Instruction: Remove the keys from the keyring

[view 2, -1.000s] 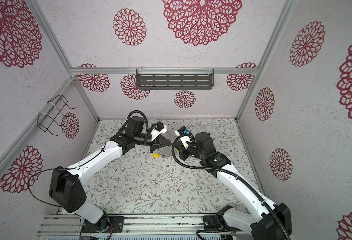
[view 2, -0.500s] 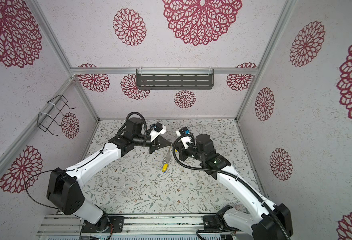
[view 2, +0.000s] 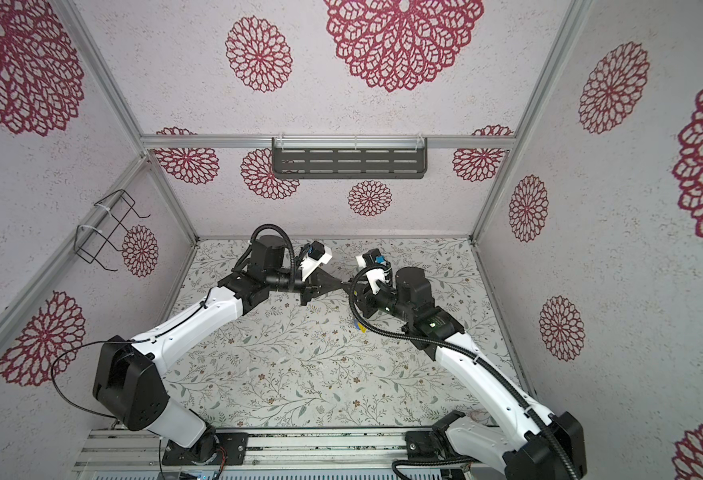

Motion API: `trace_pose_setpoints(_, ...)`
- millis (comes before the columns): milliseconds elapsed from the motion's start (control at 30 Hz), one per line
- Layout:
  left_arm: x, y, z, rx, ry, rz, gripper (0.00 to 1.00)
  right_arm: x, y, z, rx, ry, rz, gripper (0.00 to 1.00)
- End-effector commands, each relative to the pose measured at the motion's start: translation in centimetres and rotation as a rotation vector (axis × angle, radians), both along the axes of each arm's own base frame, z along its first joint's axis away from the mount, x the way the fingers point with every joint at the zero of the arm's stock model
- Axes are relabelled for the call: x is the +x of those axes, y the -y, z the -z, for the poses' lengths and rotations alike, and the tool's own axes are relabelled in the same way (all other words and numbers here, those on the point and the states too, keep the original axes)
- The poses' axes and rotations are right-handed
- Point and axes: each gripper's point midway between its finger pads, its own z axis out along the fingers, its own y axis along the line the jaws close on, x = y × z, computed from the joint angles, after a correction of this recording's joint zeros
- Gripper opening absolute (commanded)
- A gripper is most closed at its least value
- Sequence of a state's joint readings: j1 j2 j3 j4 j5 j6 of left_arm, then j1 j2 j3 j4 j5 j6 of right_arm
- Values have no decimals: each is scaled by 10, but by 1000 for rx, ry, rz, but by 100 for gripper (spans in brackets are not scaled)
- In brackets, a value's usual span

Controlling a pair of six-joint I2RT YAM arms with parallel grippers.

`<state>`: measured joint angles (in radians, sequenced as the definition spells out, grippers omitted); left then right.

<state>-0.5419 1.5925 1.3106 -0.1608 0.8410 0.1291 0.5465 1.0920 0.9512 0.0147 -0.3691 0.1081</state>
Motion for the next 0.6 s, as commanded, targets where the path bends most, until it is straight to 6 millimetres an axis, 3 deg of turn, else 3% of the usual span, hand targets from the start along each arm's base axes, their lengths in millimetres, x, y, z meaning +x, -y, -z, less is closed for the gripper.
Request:
trace_pose_setpoints(0,-4,-1,-21,-47,34,-5,0,-1,17,-38,66,90,41,34)
trace_pose_setpoints(233,-4,-2,-24,-56,45,0,0,1,40,-35,69,74,62,40)
trace_pose_setpoints(367,-5,-1,-28,-66,46,10,0,0,32,-16,36,38,1,48)
trace_pose_setpoints(567,-4,-1,-35,-78,44,10,0,2,21,2,21,-11,-52,51)
